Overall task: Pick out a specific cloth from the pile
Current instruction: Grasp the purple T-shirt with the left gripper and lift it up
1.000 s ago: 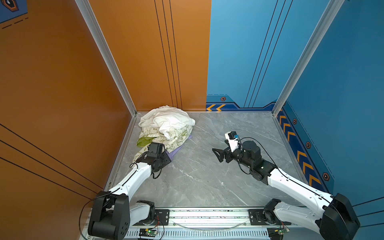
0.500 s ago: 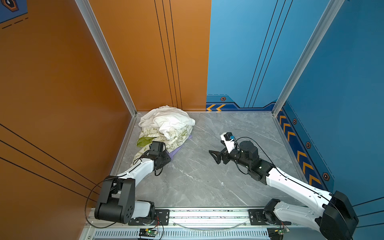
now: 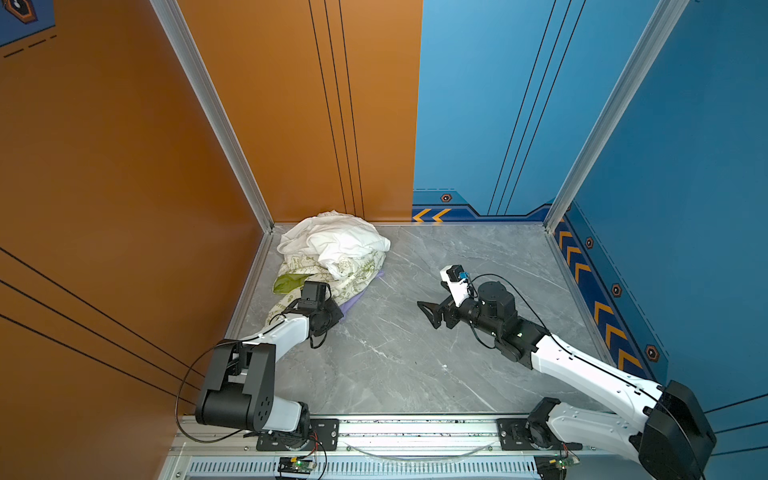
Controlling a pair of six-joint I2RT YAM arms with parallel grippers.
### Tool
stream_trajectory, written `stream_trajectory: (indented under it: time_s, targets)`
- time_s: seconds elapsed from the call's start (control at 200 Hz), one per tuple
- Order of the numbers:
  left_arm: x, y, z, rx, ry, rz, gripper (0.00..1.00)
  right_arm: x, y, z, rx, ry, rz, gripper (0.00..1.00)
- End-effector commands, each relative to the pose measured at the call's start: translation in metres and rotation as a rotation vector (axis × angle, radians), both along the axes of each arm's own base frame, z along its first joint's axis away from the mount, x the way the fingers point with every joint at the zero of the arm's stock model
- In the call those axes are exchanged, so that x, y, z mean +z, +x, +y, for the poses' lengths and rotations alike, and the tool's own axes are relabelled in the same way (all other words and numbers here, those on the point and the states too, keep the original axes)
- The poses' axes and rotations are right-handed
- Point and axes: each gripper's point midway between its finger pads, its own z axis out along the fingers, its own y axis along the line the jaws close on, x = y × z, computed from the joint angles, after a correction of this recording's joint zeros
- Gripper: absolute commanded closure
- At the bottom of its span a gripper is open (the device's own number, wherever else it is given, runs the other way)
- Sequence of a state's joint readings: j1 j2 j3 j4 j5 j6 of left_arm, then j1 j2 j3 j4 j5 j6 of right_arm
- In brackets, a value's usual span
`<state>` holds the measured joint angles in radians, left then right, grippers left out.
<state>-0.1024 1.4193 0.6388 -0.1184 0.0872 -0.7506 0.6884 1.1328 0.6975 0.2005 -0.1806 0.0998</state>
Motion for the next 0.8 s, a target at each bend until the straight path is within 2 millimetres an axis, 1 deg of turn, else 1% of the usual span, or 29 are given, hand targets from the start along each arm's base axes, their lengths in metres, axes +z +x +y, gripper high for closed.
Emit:
stream_trajectory:
  time_s: [0.0, 0.18, 0.31, 0.325, 0.581, 0.796]
  targets:
    - [0.023, 0.009, 0.004, -0.001, 0.007, -0.087, 1.0, 0.002, -0.003, 0.003, 0.022, -0.016, -0.013, 0.0]
    - [0.06, 0.015, 0.003, -0.007, 0.004, -0.164, 1.0, 0.002, -0.002, 0.003, 0.022, -0.016, -0.019, 0.0]
    - [0.096, 0.022, 0.001, -0.011, -0.002, -0.247, 1.0, 0.002, -0.002, 0.003, 0.02, -0.015, -0.02, 0.0]
    - [0.095, 0.018, 0.001, -0.011, -0.001, -0.229, 1.0, 0.002, -0.002, 0.003, 0.02, -0.014, -0.019, 0.0]
    - [0.163, 0.027, -0.001, -0.006, -0.024, -0.36, 1.0, 0.001, -0.002, 0.003, 0.018, -0.014, -0.02, 0.0]
    - [0.207, 0.031, 0.0, 0.004, -0.027, -0.451, 1.0, -0.001, -0.002, 0.002, 0.017, -0.016, -0.019, 0.0]
